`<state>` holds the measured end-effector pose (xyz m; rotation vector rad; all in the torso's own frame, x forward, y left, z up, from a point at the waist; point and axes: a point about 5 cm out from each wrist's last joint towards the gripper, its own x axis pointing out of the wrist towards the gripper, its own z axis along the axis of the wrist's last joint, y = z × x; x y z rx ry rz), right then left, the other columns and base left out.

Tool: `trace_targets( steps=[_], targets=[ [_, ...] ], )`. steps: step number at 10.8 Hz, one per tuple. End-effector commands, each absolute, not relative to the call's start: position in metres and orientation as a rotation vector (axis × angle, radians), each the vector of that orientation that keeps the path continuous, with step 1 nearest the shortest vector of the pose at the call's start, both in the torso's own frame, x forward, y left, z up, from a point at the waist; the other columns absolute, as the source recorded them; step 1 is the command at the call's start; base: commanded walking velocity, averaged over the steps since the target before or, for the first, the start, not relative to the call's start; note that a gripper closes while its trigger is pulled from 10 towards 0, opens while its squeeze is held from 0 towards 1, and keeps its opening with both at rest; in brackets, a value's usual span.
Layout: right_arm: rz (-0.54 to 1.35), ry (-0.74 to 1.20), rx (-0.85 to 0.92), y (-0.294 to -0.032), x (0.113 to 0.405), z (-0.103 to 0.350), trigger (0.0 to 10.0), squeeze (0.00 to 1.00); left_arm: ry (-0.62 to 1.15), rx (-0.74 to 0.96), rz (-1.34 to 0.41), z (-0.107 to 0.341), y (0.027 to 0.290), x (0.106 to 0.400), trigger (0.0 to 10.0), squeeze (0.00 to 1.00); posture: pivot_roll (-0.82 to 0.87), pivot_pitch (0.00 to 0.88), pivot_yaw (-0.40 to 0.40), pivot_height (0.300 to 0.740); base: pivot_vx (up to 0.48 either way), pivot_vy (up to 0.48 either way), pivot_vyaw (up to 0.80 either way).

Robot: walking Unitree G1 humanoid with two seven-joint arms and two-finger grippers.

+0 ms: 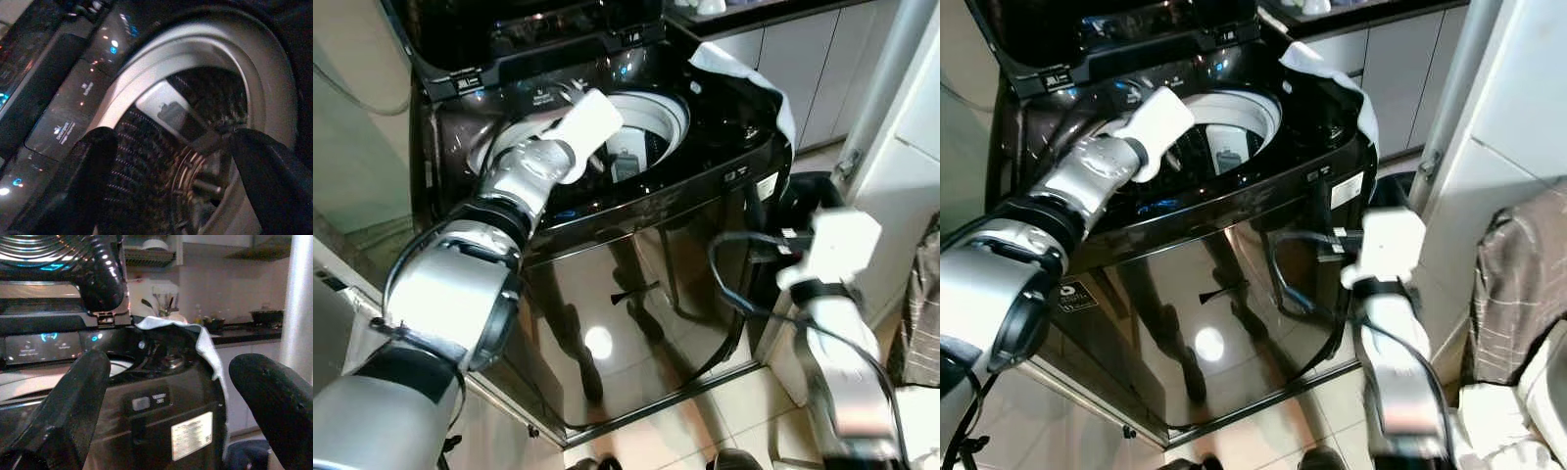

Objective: Clothes washing

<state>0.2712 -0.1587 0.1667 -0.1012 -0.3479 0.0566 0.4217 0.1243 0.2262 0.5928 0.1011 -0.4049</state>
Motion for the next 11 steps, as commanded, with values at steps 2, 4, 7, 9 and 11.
trace_targets(
  steps=[2, 4, 7, 9, 11],
  targets=[
    [0.087, -0.348, -0.083, -0.152, 0.280, 0.167, 10.0, 0.00, -0.073, 0.473, -0.358, 0.261, 0.136, 0.424, 10.0, 0.00, -0.27, 0.000, 0.133, 0.740, 0.000, 0.000, 0.00],
    [0.139, -0.347, -0.074, -0.145, 0.294, 0.165, 10.0, 0.00, -0.369, 0.440, -0.508, 0.272, 0.125, 0.402, 10.0, 0.00, -0.18, 0.000, 0.084, 0.740, 0.000, 0.000, 0.00],
    [0.195, -0.353, -0.080, -0.134, 0.305, 0.162, 10.0, 0.00, -0.481, 0.293, -0.498, 0.253, 0.104, 0.361, 10.0, 0.00, -0.13, 0.000, 0.046, 0.740, 0.000, 0.000, 0.00],
    [0.197, -0.357, -0.093, -0.136, 0.308, 0.161, 10.0, 0.00, -0.454, 0.198, -0.494, 0.234, 0.096, 0.339, 10.0, 0.00, -0.12, 0.000, 0.030, 0.740, 0.000, 0.000, 0.00],
    [0.210, -0.362, -0.103, -0.135, 0.311, 0.158, 10.0, 0.00, -0.424, 0.186, -0.484, 0.230, 0.090, 0.327, 10.0, 0.00, -0.12, 0.000, 0.022, 0.740, 0.000, 0.000, 0.00]
  ],
)
